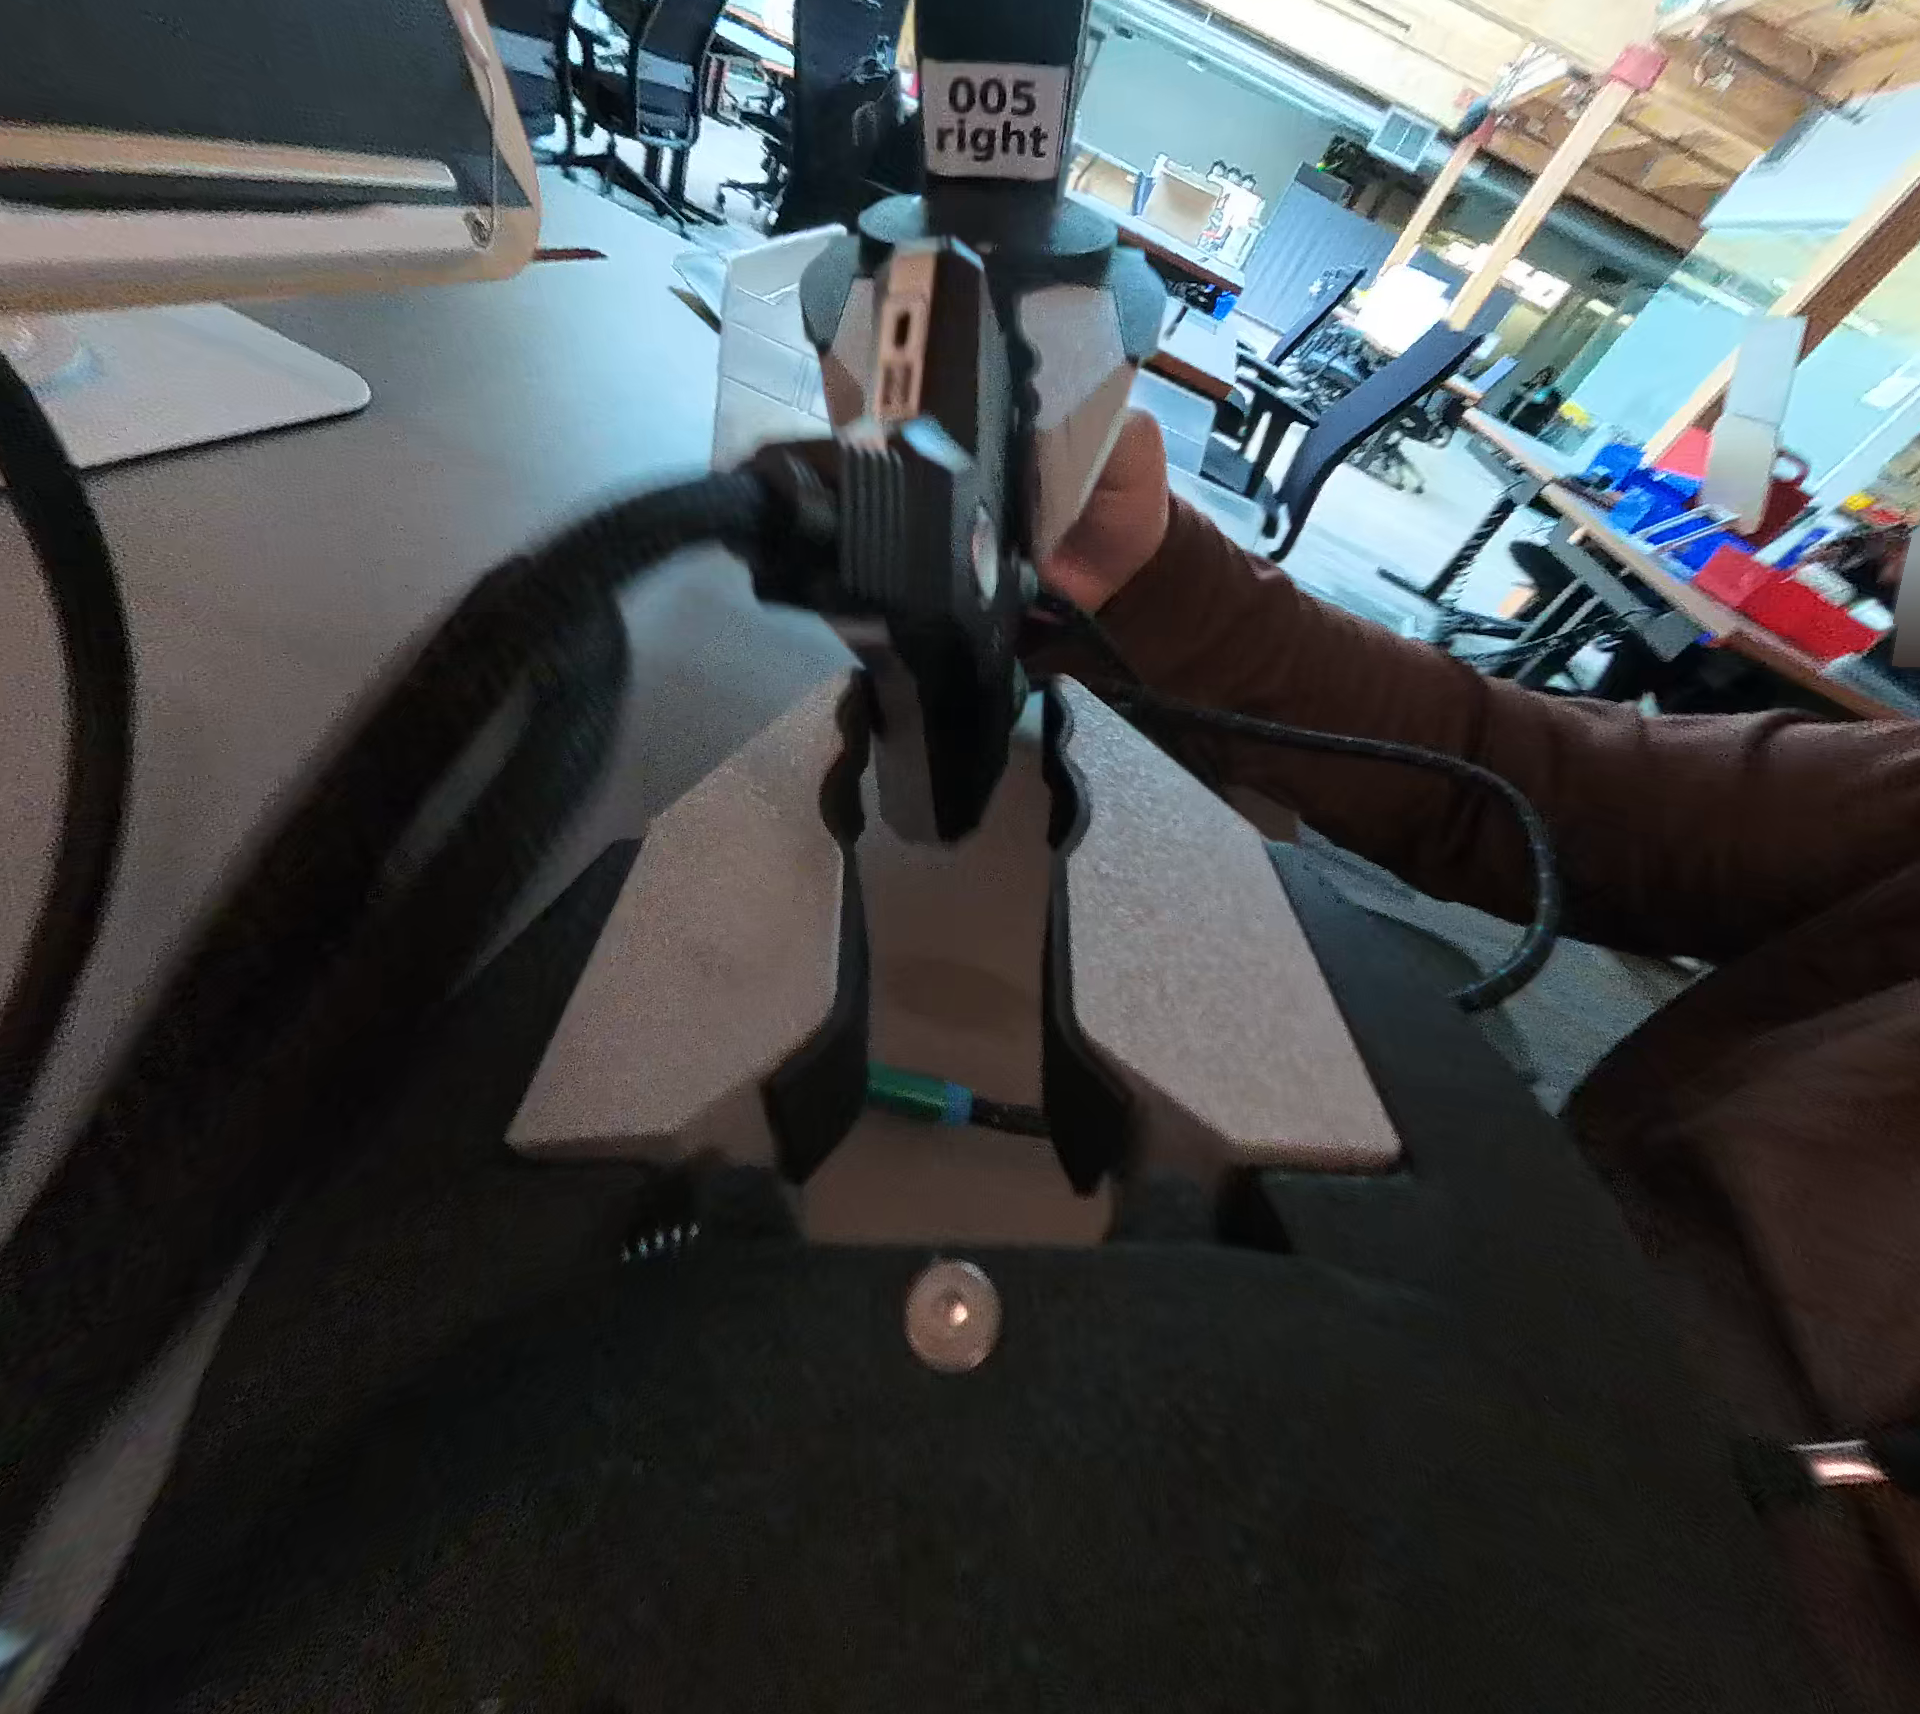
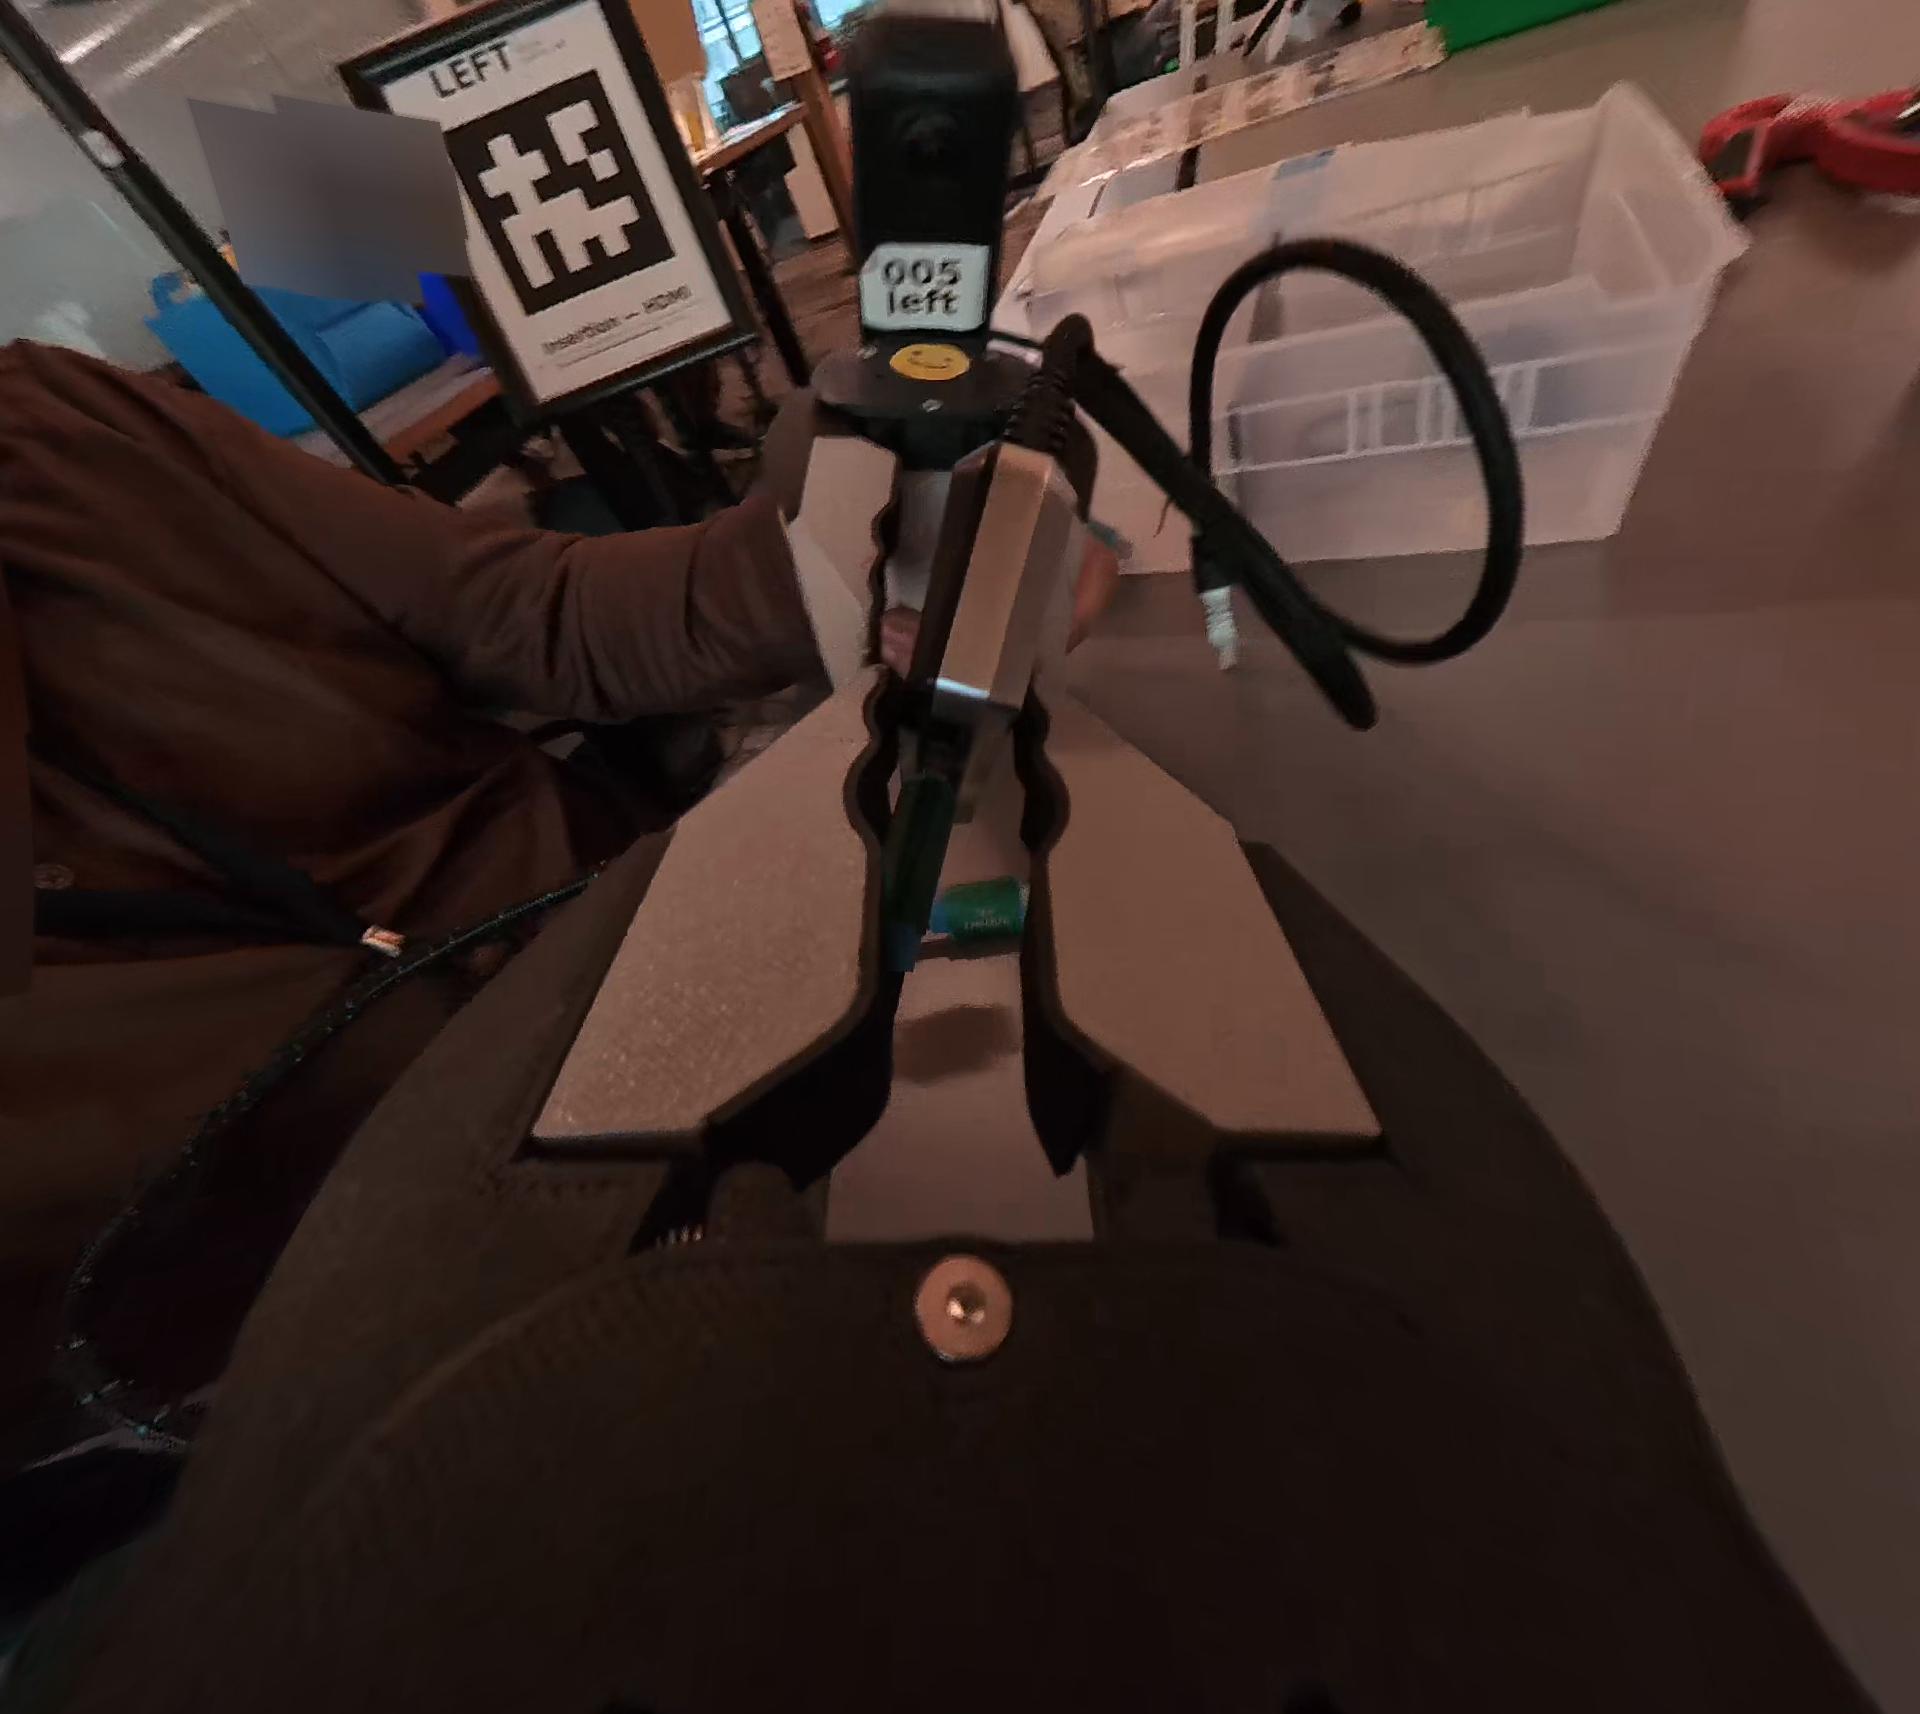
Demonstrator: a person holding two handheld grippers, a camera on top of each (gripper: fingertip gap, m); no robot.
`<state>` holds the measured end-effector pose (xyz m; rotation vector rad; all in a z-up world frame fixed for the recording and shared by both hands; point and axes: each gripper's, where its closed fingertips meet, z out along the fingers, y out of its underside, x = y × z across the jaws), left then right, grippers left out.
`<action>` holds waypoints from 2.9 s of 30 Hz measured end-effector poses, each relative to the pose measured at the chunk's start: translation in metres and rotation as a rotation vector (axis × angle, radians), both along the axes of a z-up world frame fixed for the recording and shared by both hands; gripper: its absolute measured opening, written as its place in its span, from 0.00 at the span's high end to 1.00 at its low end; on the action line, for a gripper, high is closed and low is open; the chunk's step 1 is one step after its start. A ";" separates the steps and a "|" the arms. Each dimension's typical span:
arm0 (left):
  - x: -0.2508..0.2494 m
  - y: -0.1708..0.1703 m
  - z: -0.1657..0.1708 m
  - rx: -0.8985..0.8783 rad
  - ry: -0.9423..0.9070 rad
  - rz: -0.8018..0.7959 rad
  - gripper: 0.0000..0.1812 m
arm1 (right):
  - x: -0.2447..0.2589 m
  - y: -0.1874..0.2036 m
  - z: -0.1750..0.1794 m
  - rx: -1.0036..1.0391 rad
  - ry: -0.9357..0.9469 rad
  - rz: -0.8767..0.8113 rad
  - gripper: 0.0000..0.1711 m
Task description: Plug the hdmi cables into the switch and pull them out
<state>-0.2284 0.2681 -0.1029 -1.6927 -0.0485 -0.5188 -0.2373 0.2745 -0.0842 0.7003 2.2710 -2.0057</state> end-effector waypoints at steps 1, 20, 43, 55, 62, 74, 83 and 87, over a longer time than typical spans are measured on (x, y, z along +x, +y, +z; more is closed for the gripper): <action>0.001 -0.002 -0.001 0.005 0.040 0.014 0.81 | -0.001 0.005 0.006 -0.003 0.022 -0.028 0.89; -0.023 -0.020 -0.019 0.056 0.382 0.285 0.95 | 0.054 0.146 0.223 0.208 0.481 -0.916 0.90; -0.017 -0.014 -0.030 -0.015 0.436 0.261 0.98 | 0.115 0.314 0.046 1.719 -0.563 -0.269 0.89; -0.012 -0.013 -0.033 -0.036 0.421 0.229 0.98 | 0.068 0.347 -0.052 1.465 -1.071 -0.122 0.83; -0.011 -0.015 -0.031 -0.020 0.397 0.222 0.99 | 0.060 0.337 -0.013 1.294 -0.809 -0.336 0.84; -0.010 -0.015 -0.033 -0.034 0.380 0.204 1.00 | 0.177 0.308 0.037 0.971 -0.651 -0.655 0.35; 0.002 -0.020 -0.030 -0.010 0.285 0.125 1.00 | 0.201 0.269 -0.022 0.862 -0.974 -0.551 0.65; -0.004 -0.025 -0.021 0.037 0.186 0.120 1.00 | 0.203 0.275 -0.011 0.837 -1.081 -0.573 0.96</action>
